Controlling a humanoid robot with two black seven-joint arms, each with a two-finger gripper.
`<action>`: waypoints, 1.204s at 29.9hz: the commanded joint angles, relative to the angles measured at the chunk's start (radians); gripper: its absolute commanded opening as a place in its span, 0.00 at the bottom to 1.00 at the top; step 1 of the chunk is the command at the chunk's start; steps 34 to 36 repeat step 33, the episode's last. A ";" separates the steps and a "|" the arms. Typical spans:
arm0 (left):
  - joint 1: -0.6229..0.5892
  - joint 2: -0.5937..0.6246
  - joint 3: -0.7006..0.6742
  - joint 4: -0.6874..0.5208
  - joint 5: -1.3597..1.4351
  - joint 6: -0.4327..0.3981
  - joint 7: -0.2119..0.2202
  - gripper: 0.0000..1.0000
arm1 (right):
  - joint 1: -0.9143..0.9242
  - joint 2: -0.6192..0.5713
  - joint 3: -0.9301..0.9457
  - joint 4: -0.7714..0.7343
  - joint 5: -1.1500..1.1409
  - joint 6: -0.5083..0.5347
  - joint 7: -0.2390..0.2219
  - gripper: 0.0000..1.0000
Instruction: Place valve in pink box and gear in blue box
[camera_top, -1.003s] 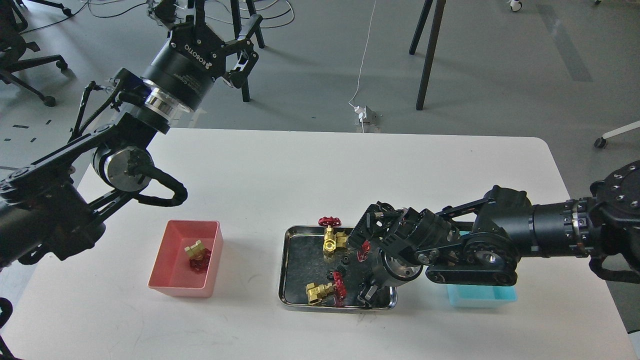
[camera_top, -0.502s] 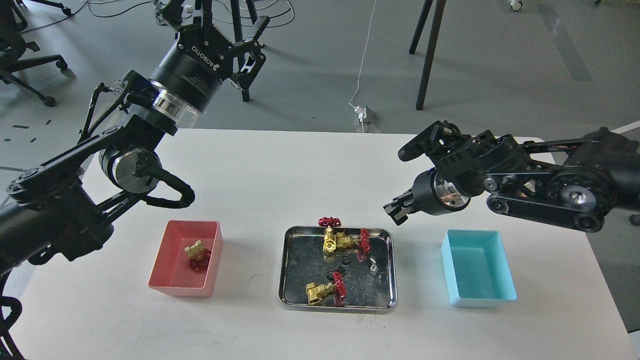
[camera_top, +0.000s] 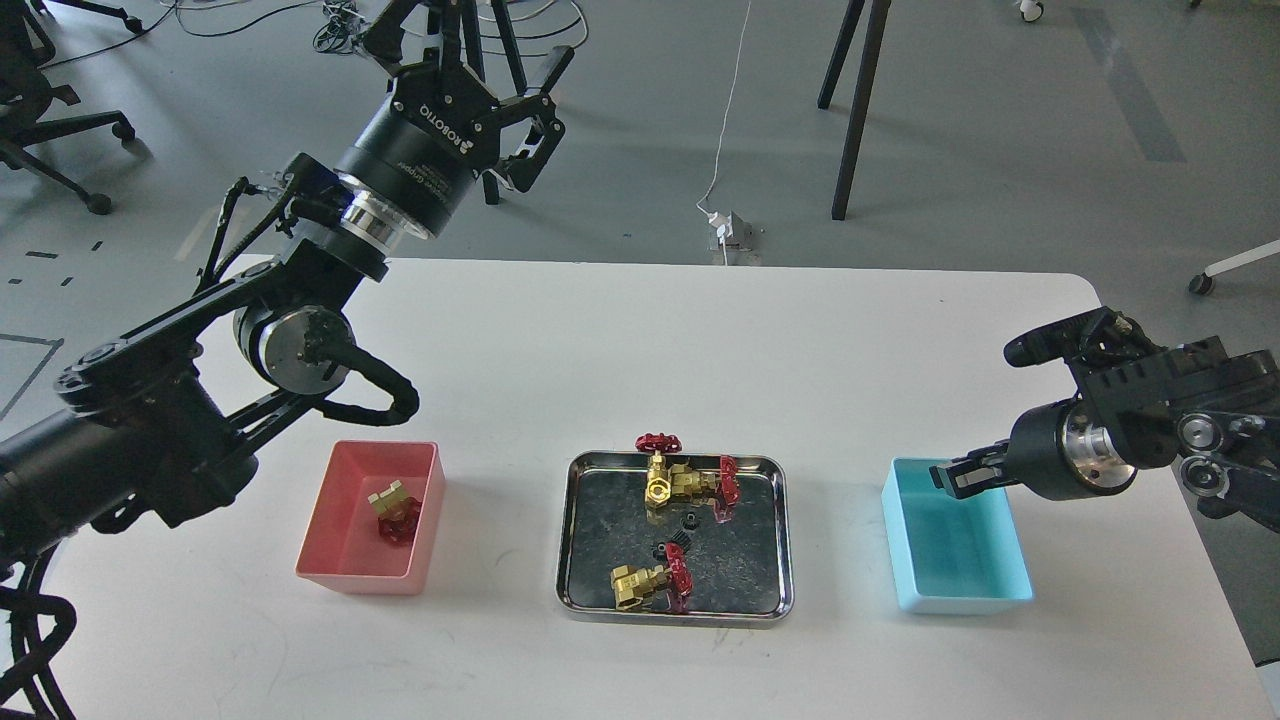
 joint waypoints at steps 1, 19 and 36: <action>0.000 0.000 0.000 0.002 0.000 -0.001 0.000 0.81 | -0.050 -0.001 0.038 0.000 0.002 0.000 0.001 0.70; -0.124 0.047 0.006 0.176 0.058 -0.190 0.000 0.82 | -0.089 0.094 0.751 -0.289 0.918 0.000 0.006 0.99; -0.143 -0.061 -0.009 0.408 0.046 -0.307 0.000 0.87 | -0.059 0.591 1.126 -0.810 1.343 0.000 0.007 0.99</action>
